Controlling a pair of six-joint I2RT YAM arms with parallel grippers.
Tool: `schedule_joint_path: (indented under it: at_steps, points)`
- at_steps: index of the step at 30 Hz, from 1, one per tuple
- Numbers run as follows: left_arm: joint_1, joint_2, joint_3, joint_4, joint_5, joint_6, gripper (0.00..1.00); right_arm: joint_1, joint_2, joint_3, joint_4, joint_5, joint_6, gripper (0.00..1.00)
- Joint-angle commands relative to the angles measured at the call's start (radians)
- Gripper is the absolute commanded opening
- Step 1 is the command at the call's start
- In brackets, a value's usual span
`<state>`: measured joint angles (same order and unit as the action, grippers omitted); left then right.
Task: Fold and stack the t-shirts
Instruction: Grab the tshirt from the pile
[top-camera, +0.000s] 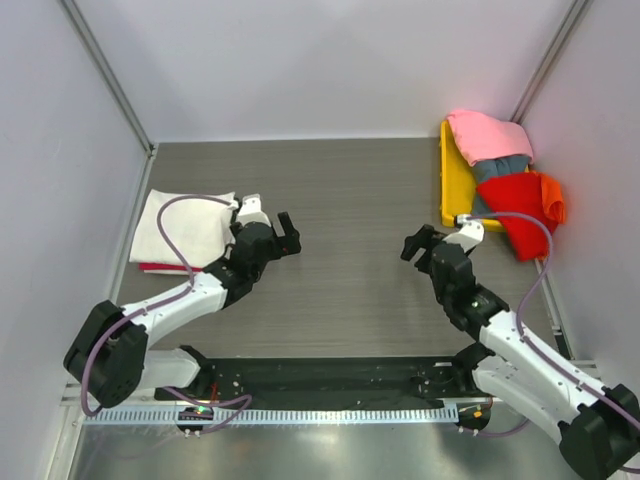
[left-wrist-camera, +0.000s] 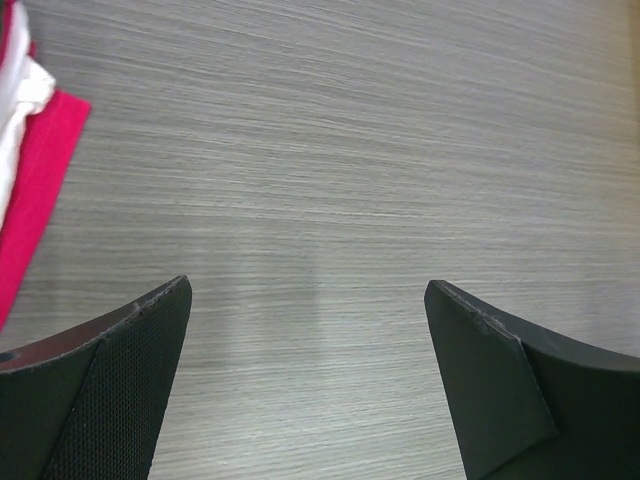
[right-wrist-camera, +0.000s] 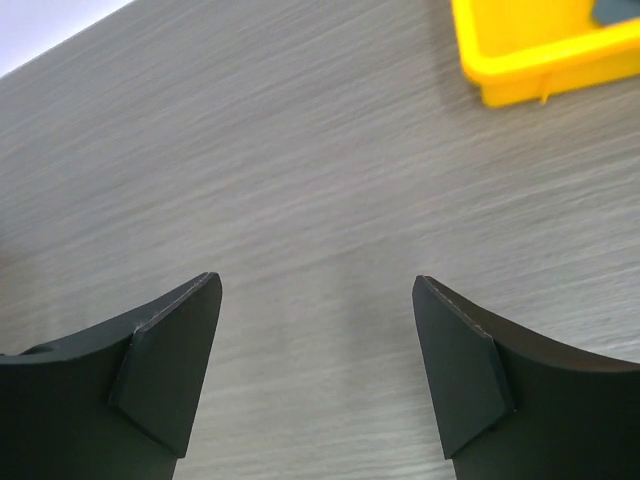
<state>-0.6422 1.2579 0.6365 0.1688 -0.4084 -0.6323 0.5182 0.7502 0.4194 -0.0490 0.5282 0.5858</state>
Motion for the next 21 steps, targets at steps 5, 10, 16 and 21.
schedule_joint_path:
  at_steps: [5,10,16,21]
  points:
    - [-0.042,0.083,0.028,0.123,0.086,0.111,1.00,-0.191,0.203,0.312,-0.117,0.018,0.008,0.81]
    - [-0.074,0.146,0.057,0.150,0.160,0.175,1.00,-0.447,0.420,0.524,-0.258,-0.036,0.054,0.70]
    - [-0.109,0.155,0.080,0.159,0.215,0.224,0.96,-0.675,0.659,0.691,-0.276,-0.121,0.141,0.61]
    - [-0.128,0.152,0.078,0.167,0.204,0.247,0.96,-0.701,0.849,0.846,-0.285,-0.030,0.186,0.63]
